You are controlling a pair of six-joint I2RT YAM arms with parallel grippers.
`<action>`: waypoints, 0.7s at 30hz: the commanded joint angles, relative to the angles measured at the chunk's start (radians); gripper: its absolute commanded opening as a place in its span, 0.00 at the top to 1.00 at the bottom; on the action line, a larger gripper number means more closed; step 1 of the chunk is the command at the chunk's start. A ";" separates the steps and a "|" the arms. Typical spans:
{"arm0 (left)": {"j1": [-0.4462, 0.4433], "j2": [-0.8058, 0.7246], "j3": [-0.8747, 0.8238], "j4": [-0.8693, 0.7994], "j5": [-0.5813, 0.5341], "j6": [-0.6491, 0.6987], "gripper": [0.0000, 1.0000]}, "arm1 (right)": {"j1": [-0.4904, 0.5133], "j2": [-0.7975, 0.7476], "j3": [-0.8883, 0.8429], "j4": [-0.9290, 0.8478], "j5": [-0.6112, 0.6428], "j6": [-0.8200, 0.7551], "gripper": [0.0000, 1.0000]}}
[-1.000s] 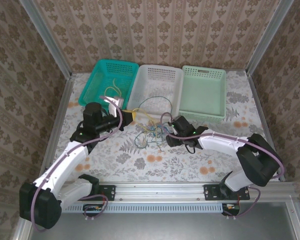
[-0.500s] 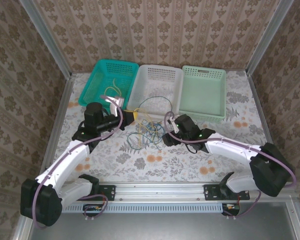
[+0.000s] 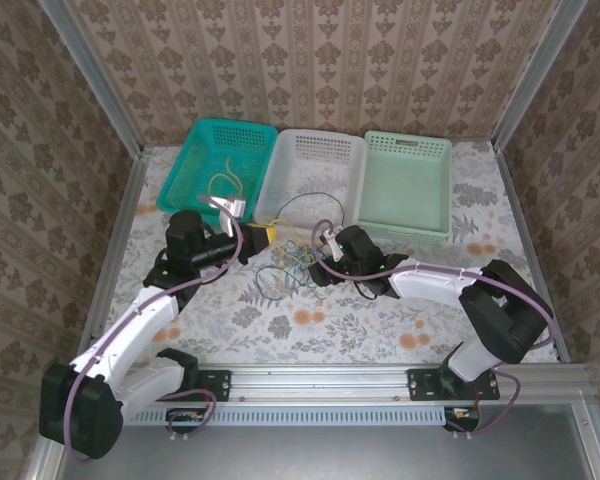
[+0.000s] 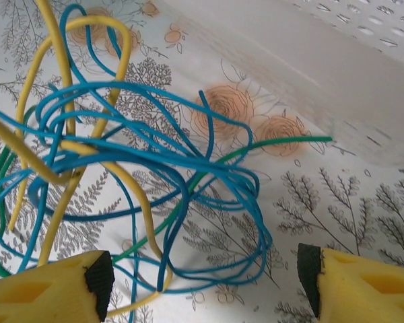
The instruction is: Untangle the cables
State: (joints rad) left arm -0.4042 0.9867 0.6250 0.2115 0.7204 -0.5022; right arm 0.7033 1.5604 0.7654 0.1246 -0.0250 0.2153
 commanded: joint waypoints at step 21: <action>0.033 -0.034 -0.056 0.178 0.086 -0.124 1.00 | 0.005 0.056 0.021 0.022 0.061 0.000 0.94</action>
State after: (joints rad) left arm -0.3874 0.9859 0.5697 0.3592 0.7891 -0.6147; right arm 0.7036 1.6539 0.8055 0.1780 0.0002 0.2123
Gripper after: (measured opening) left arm 0.051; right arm 0.077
